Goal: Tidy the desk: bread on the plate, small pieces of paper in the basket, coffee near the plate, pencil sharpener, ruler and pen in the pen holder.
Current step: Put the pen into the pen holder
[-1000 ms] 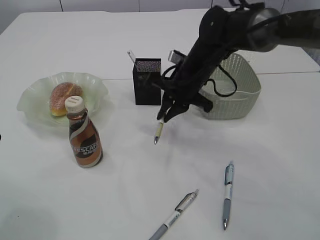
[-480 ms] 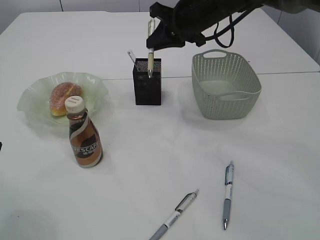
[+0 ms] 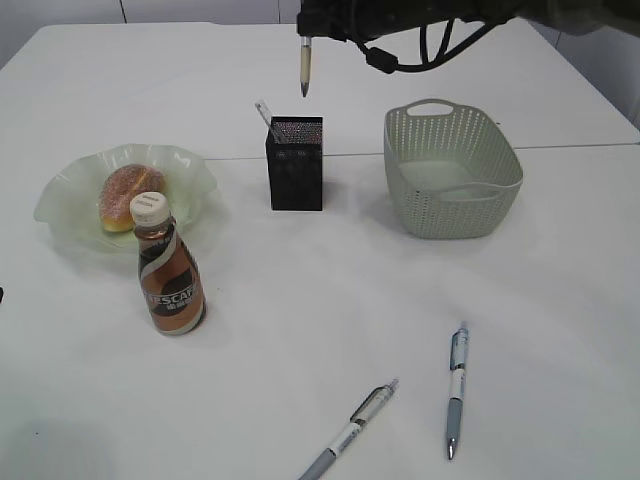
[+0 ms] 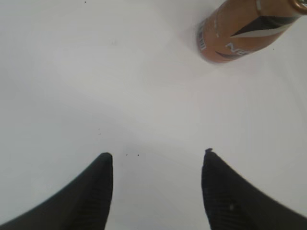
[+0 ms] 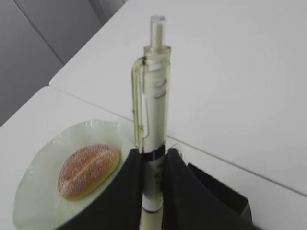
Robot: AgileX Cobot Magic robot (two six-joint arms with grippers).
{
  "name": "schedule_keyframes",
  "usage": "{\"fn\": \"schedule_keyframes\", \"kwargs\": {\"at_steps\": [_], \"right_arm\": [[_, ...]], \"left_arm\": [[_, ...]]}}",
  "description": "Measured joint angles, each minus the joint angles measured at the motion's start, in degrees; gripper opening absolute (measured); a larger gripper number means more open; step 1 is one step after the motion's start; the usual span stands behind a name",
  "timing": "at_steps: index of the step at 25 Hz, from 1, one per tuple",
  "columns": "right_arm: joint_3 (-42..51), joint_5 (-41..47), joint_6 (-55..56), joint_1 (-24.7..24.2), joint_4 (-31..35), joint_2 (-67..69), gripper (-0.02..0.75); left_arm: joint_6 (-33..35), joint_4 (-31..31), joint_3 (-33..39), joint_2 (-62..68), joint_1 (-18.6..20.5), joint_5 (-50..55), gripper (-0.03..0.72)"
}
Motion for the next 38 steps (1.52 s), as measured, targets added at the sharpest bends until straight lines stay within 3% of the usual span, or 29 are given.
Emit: {"fn": "schedule_keyframes", "kwargs": {"at_steps": [4,8,13,25,34,38], "right_arm": [[-0.09,-2.62,-13.77,0.00,12.77,2.96,0.060],[-0.09,-3.02,-31.37,0.00,21.96,6.33,0.060],[-0.09,-3.23,-42.37,0.00,30.65,8.80,0.060],[-0.09,-3.93,-49.25,-0.09,33.02,11.54,0.082],[-0.09,-4.02,-49.36,-0.09,33.12,11.54,0.228],[-0.09,-3.90,-49.12,-0.09,33.62,11.54,0.254]], "left_arm": [[0.00,0.00,0.00,0.00,0.00,0.36,0.433],[0.00,0.00,0.00,0.00,0.00,1.17,0.433],[0.00,0.00,0.00,0.00,0.00,1.39,0.433],[0.00,0.00,0.00,0.00,0.00,1.60,0.433],[0.00,0.00,0.00,0.00,0.00,1.60,0.433],[0.00,0.00,0.00,0.00,0.00,1.64,0.433]]}}
